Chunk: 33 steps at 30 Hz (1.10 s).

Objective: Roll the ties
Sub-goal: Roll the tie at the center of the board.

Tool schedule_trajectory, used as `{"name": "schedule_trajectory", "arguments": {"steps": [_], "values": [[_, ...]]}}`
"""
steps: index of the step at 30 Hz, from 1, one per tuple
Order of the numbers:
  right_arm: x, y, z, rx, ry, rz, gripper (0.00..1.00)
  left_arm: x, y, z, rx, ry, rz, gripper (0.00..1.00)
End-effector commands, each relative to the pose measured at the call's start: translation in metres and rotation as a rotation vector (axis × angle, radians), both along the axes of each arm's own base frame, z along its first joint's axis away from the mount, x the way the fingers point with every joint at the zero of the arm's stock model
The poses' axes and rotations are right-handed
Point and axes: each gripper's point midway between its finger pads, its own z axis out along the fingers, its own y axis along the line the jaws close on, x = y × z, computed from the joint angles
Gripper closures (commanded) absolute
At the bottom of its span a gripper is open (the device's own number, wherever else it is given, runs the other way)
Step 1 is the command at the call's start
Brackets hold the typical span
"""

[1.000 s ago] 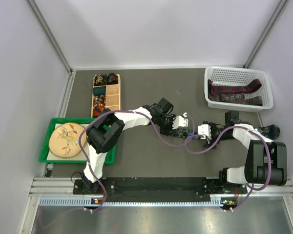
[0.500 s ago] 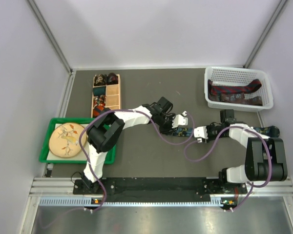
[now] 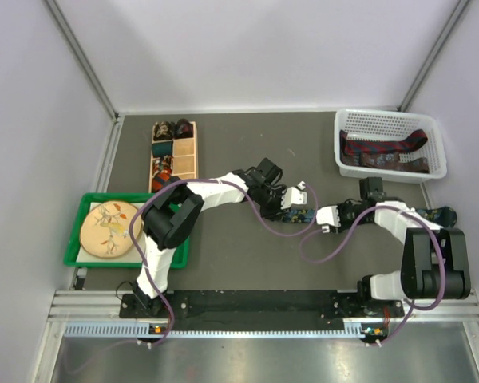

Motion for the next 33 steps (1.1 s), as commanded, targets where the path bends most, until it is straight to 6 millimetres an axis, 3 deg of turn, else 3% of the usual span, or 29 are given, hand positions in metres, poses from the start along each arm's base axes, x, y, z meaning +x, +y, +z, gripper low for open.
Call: {"name": "schedule_trajectory", "arguments": {"steps": [1,6,9,11,12,14,16,17,19,20,24,26,27,29,31,32,33], "values": [[-0.014,-0.004,0.012,0.016,0.118,-0.101,0.6,-0.007,0.05,-0.047,0.214,0.083,0.072,0.92],[-0.018,-0.015,0.046,0.098,0.203,-0.257,0.56,-0.007,0.052,-0.043,0.215,0.068,0.06,0.92],[-0.007,-0.021,0.075,0.22,0.249,-0.42,0.44,-0.008,0.057,-0.039,0.217,0.055,0.046,0.92],[0.012,-0.021,0.097,0.335,0.309,-0.606,0.1,-0.009,0.062,-0.038,0.231,0.05,0.033,0.92],[0.019,-0.019,0.105,0.389,0.343,-0.666,0.01,-0.01,0.064,-0.038,0.236,0.049,0.028,0.92],[0.033,-0.011,0.13,0.532,0.471,-0.828,0.01,-0.012,0.069,-0.037,0.243,0.045,0.017,0.92],[0.039,0.004,0.141,0.64,0.632,-0.854,0.01,-0.012,0.07,-0.038,0.246,0.037,0.008,0.92],[0.046,0.011,0.16,0.7,0.698,-0.862,0.01,-0.012,0.071,-0.039,0.247,0.04,0.008,0.92],[0.06,0.017,0.158,0.741,0.829,-0.952,0.1,-0.011,0.069,-0.039,0.247,0.038,0.011,0.92],[0.068,0.018,0.167,0.771,0.865,-1.002,0.12,-0.011,0.07,-0.039,0.249,0.041,0.013,0.92],[0.095,0.0,0.192,0.798,0.618,-1.114,0.04,-0.01,0.07,-0.04,0.25,0.042,0.016,0.92],[0.106,-0.005,0.229,0.835,0.432,-1.094,0.01,-0.01,0.07,-0.039,0.25,0.04,0.017,0.92],[0.119,-0.018,0.239,0.906,0.366,-1.194,0.01,-0.01,0.07,-0.04,0.249,0.039,0.018,0.92],[0.132,-0.043,0.247,1.081,0.434,-1.474,0.01,-0.01,0.07,-0.04,0.249,0.038,0.02,0.92],[0.136,-0.031,0.256,1.101,0.509,-1.346,0.12,-0.01,0.069,-0.041,0.248,0.041,0.022,0.92],[0.131,-0.017,0.23,1.029,0.672,-1.308,0.14,-0.008,0.068,-0.04,0.245,0.038,0.023,0.92],[0.128,-0.01,0.222,1.001,0.755,-1.286,0.15,-0.008,0.067,-0.04,0.244,0.039,0.022,0.92]]}}
